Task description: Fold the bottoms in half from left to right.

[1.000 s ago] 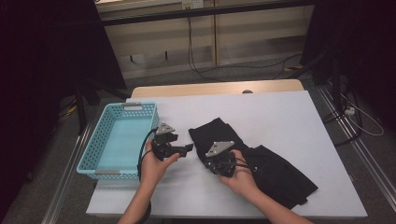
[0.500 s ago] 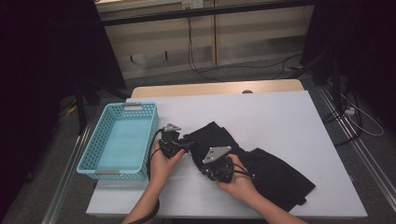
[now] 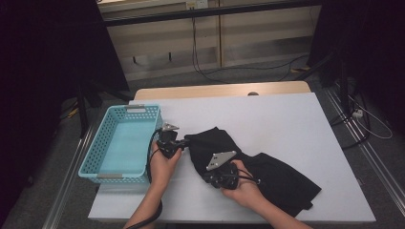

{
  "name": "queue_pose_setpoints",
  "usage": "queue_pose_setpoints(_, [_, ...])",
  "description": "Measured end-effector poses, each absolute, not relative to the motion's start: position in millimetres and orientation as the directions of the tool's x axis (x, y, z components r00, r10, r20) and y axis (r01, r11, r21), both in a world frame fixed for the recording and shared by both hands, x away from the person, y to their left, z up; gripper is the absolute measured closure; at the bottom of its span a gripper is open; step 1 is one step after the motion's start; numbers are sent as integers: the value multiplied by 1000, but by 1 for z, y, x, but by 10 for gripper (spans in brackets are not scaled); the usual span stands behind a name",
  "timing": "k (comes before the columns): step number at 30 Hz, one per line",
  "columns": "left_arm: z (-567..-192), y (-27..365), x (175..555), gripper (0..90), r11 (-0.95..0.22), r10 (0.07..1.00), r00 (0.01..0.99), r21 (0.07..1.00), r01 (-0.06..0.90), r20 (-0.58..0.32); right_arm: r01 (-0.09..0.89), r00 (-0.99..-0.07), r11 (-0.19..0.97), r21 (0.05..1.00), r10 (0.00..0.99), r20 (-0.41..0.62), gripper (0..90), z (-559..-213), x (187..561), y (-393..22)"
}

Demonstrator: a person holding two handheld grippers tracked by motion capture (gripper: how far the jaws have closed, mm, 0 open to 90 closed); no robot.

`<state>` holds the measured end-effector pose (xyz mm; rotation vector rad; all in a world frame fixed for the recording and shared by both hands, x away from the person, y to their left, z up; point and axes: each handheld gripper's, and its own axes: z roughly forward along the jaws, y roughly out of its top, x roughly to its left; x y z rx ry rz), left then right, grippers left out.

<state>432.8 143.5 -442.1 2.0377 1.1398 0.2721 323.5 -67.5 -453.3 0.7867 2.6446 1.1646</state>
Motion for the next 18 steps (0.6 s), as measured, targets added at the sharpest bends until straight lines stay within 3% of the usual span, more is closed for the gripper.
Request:
queue_pose_setpoints(4, [-444,145,432,874,-303,808,564,700,647,-171,425,-842,529,734,528,107,702,-447,327,-72])
queue_pose_setpoints(10, [-443,149,431,876,-312,821,551,689,654,-152,434,-804,474,766,587,92,571,-425,340,-90])
queue_pose_setpoints(18, [-443,150,430,895,-317,823,549,682,659,-148,520,-651,368,771,755,79,540,-421,375,-129])
